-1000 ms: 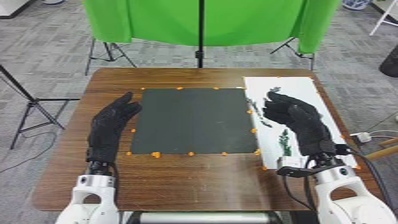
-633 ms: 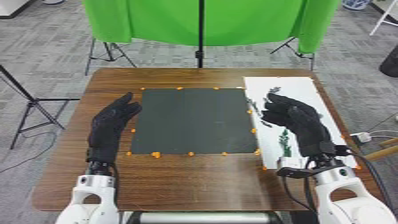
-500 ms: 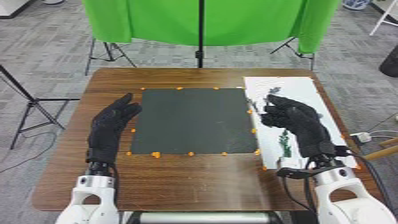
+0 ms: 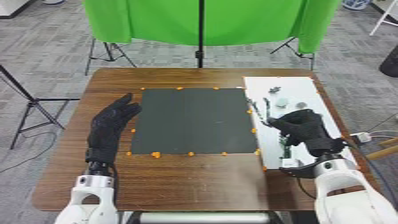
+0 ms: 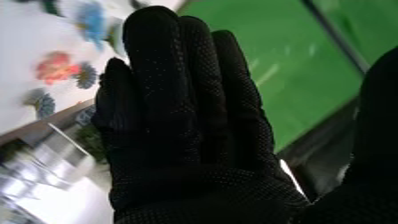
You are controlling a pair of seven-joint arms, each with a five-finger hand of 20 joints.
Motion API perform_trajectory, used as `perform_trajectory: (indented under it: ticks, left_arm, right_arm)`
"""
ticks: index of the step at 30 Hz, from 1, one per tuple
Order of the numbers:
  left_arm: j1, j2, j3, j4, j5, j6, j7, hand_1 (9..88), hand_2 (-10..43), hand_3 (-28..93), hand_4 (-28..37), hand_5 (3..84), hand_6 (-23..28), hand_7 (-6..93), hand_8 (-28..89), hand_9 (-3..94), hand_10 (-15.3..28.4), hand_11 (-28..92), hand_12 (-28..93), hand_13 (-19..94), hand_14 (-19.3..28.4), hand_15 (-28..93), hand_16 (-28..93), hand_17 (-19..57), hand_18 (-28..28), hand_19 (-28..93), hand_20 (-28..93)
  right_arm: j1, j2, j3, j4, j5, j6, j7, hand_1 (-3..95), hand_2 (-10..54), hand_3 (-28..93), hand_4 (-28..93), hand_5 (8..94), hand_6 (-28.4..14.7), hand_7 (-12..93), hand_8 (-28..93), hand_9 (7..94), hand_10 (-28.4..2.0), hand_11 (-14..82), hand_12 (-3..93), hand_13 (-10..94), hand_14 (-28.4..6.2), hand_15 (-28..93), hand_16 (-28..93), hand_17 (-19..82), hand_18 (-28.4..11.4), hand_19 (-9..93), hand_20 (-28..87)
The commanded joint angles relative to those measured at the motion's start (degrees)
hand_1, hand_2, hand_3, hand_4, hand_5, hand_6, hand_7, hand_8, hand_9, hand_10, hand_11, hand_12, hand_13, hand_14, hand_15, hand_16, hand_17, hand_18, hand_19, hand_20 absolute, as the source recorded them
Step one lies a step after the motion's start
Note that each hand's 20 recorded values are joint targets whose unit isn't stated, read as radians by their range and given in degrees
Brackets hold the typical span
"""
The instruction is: Arrange flowers
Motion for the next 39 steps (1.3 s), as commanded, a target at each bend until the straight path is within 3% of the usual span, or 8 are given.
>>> perform_trajectory:
  ticks: [1, 7, 18, 28, 33, 38, 39]
  left_arm:
    - [-0.07, 0.73, 0.06, 0.22, 0.32, -0.96, -0.66, 25.4, -4.1, 66, -19.3, 48.9, 2.4, 10.5, -6, 47.5, 13.7, 16, 13, 39, 17.0, 16, 3, 8.6, 13.2, 16, 31]
    - [0.53, 0.70, -0.25, -0.07, 0.21, -0.59, -0.60, 25.4, -4.2, 66, -19.2, 48.9, 2.5, 10.5, -6, 47.5, 13.8, 16, 13, 39, 17.0, 16, 3, 8.6, 13.2, 16, 31]
    - [0.96, 0.18, -0.69, -0.33, 0.35, -0.66, -1.09, 25.3, -4.3, 65, -19.2, 48.6, 2.4, 10.4, -6, 47.5, 13.8, 16, 13, 38, 17.1, 16, 3, 8.5, 13.2, 16, 31]
    - [0.97, -0.02, -0.74, -0.33, 0.51, -0.89, -1.31, 25.4, -4.2, 65, -19.3, 48.7, 2.5, 10.3, -6, 47.4, 13.8, 16, 13, 38, 17.1, 16, 3, 8.5, 13.2, 16, 31]
    - [0.96, -0.19, -1.20, -0.33, 0.24, -0.08, -0.97, 25.3, -4.2, 65, -19.3, 48.6, 2.3, 10.3, -6, 47.4, 13.8, 16, 13, 38, 17.2, 16, 3, 8.4, 13.2, 16, 31]
    - [1.24, -0.31, -1.44, -0.39, 0.33, -0.14, -1.20, 25.4, -4.1, 65, -19.3, 48.7, 2.4, 10.4, -6, 47.4, 13.8, 16, 13, 38, 17.1, 16, 3, 8.4, 13.2, 16, 30]
    - [1.41, -0.37, -1.43, -0.44, 0.42, 0.02, -1.27, 25.4, -4.1, 65, -19.3, 48.7, 2.4, 10.4, -6, 47.4, 13.8, 16, 13, 38, 17.2, 16, 3, 8.4, 13.2, 16, 30]
  right_arm:
    - [-1.12, 3.22, -0.79, -0.07, -22.76, 0.02, 4.77, 32.5, -9.5, 46, -23, 69.3, -5.7, 17, -4, 73.1, -16.3, 29.9, 27.4, 79, -7.9, 52, 27, 51, -15.1, 82, 55]
    - [-1.36, 4.99, -0.80, 0.87, -24.22, -2.82, 7.63, 33.4, -9.5, 46, -22, 71.4, -5.1, 19, -4, 75.3, -15.7, 31.8, 27.5, 82, -6.7, 54, 27, 55, -13.1, 86, 51]
    - [1.13, 5.07, -1.84, 6.59, -24.45, -6.48, 9.85, 33.5, -9.5, 46, -22, 77.6, -3.9, 22, -5, 82.8, -13.9, 33.1, 26.2, 92, -4.2, 45, 28, 66, -6.6, 87, 39]
    - [3.03, 4.53, -3.83, 9.50, -25.00, -9.04, 10.09, 34.2, -9.5, 45, -19, 80.6, -3.8, 22, -5, 85.7, -13.9, 32.6, 25.7, 94, -3.6, 44, 28, 69, -5.6, 87, 35]
    - [3.90, 4.02, -5.78, 11.98, -27.11, -9.82, 10.43, 35.1, -9.5, 46, -18, 80.8, -3.8, 22, -4, 86.2, -14.0, 33.1, 25.6, 94, -3.6, 45, 28, 69, -5.4, 87, 35]
    - [3.78, 3.27, -6.87, 14.07, -27.61, -9.14, 10.96, 43.9, -9.5, 47, -15, 81.0, -3.3, 25, -4, 86.1, -13.4, 35.7, 25.9, 94, -3.1, 48, 27, 69, -5.4, 88, 35]
    - [3.72, 3.27, -7.24, 14.34, -27.19, -8.70, 11.40, 47.0, -9.5, 45, -12, 80.9, -3.1, 26, 0, 86.3, -13.2, 36.5, 25.8, 94, -3.0, 49, 27, 69, -5.3, 88, 36]
